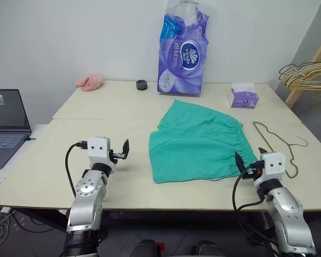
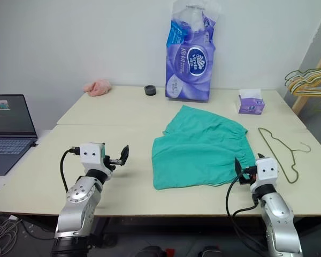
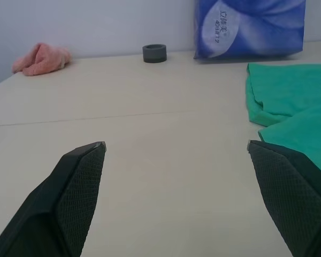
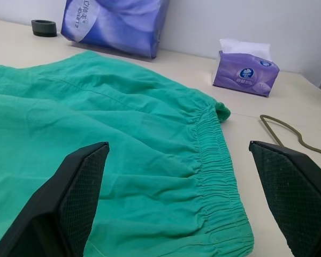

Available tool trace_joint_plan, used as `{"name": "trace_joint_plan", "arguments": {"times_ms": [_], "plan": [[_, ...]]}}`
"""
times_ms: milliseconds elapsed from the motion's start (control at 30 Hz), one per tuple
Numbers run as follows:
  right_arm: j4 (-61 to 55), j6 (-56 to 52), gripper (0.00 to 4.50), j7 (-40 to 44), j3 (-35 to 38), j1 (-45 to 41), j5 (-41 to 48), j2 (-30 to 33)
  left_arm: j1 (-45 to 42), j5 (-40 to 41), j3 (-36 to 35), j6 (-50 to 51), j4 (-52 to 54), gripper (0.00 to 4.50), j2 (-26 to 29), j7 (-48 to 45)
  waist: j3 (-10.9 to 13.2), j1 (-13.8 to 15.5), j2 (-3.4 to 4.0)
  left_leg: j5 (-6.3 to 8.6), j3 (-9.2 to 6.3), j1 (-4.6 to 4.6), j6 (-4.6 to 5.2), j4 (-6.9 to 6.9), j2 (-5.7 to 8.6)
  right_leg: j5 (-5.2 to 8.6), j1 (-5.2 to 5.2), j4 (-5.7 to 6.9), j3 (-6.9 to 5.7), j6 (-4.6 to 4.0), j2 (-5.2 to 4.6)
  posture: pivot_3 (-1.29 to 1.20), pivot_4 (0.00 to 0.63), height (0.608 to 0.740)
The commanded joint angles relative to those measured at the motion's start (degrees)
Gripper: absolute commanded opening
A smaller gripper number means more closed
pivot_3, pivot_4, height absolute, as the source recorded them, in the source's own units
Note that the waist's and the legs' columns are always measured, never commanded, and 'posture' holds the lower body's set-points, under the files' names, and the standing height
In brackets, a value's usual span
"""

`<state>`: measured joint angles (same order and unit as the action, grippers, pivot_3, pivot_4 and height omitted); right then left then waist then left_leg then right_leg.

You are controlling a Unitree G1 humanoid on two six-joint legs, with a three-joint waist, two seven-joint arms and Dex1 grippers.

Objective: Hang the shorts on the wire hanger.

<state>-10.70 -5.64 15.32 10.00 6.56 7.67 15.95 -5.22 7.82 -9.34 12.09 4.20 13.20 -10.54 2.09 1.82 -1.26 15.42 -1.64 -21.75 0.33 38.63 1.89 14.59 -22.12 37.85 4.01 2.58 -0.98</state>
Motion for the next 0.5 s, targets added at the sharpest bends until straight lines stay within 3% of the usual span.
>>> {"name": "trace_joint_plan", "arguments": {"times_ms": [33,500], "plan": [[-0.51,0.54,4.48,0.42,0.73,-1.41,0.58,0.77,-0.31,-0.10,-0.08,-1.58,2.96,4.50,-0.04,0.40,0.00,0.02,0.00,0.00,0.00,0.00,0.00,0.00,0.00,0.00,0.00,0.00,0.00,0.00,-0.01,0.12,0.003,0.740],[0.40,1.26,4.48,1.28,0.29,-2.34,0.30,1.16,0.14,1.23,-0.06,-0.15,4.10,4.50,0.76,-1.82,0.00,0.54,0.00,0.01,0.00,0.00,0.00,0.00,0.00,0.02,0.00,-0.01,0.00,-0.01,-0.06,0.12,0.004,0.740]]}}
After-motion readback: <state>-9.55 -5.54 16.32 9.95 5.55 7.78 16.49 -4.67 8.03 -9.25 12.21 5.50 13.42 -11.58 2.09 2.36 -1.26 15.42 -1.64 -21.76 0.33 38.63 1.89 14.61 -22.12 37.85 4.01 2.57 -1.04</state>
